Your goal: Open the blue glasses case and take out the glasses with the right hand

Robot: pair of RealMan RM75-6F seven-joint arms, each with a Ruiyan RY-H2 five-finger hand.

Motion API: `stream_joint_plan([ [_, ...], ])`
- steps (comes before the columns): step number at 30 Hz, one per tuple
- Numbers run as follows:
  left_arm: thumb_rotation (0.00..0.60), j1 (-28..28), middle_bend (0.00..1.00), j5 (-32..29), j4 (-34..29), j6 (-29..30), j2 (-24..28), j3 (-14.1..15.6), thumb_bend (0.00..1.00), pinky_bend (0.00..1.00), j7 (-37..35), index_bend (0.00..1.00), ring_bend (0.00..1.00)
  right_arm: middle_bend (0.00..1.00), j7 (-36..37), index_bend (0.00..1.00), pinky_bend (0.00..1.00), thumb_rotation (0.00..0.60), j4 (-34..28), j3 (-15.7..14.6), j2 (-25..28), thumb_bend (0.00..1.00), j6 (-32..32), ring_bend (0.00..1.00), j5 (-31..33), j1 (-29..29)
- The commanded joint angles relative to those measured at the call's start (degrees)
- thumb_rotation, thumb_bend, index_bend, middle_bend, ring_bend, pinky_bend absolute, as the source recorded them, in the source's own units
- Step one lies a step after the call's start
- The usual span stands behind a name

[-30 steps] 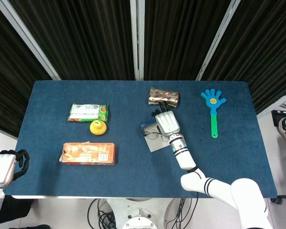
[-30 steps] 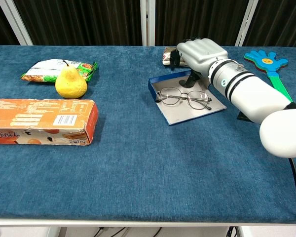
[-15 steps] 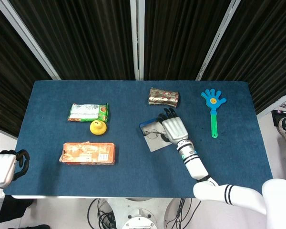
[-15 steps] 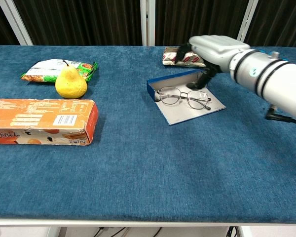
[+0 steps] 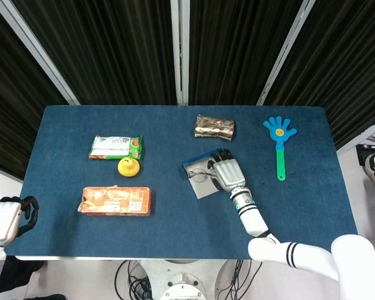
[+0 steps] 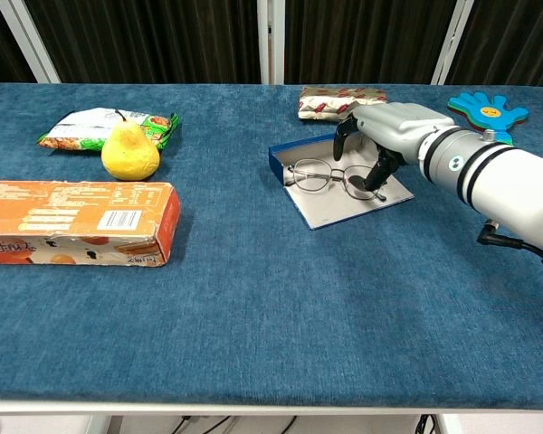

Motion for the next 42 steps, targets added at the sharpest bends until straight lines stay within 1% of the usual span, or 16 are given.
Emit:
stream_joint_plan([
  [1,0.600,0.0,0.69,0.0,0.0,0.0,0.0,0.0,0.36,0.48,-0.1,0.69,0.52,0.16,-0.1,0.40,0.00,0.600,1.1,0.3,-1.0,0.33,-0.7,0.00,0.6,0.7],
  [8,0.600,0.0,0.69,0.1,0.0,-0.1,0.1,0.0,0.36,0.48,-0.4,0.69,0.52,0.17,0.3,0.49,0.00,0.600,2.7,0.4,-2.1,0.33,-1.2,0.00,1.0,1.3],
  [19,0.600,-0.1,0.69,0.2,-0.1,-0.2,0.3,0.1,0.36,0.48,-0.6,0.69,0.52,0.18,1.5,0.52,0.00,0.600,2.7,-0.9,-2.3,0.36,-0.1,0.00,-0.7,0.4],
  [27,0.600,0.0,0.69,0.1,-0.1,-0.2,0.3,0.1,0.36,0.48,-0.7,0.69,0.52,0.20,2.3,0.58,0.00,0.600,3.2,-1.7,-3.0,0.39,1.0,0.00,-2.9,-0.3],
  [31,0.600,0.0,0.69,0.1,-0.1,-0.2,0.3,0.1,0.36,0.48,-0.8,0.69,0.52,0.21,3.2,0.61,0.00,0.600,3.6,-2.5,-3.6,0.44,3.0,0.00,-5.5,-1.2],
  [36,0.600,0.0,0.69,0.2,-0.1,-0.2,0.3,0.2,0.36,0.48,-0.8,0.69,0.52,0.21,4.9,0.63,0.00,0.600,4.0,-3.6,-3.9,0.46,5.6,0.00,-9.1,-2.7],
  [42,0.600,0.0,0.69,0.2,-0.1,-0.2,0.3,0.2,0.36,0.48,-0.8,0.69,0.52,0.21,6.4,0.64,0.00,0.600,3.5,-4.7,-3.1,0.47,8.6,0.00,-13.5,-4.4],
])
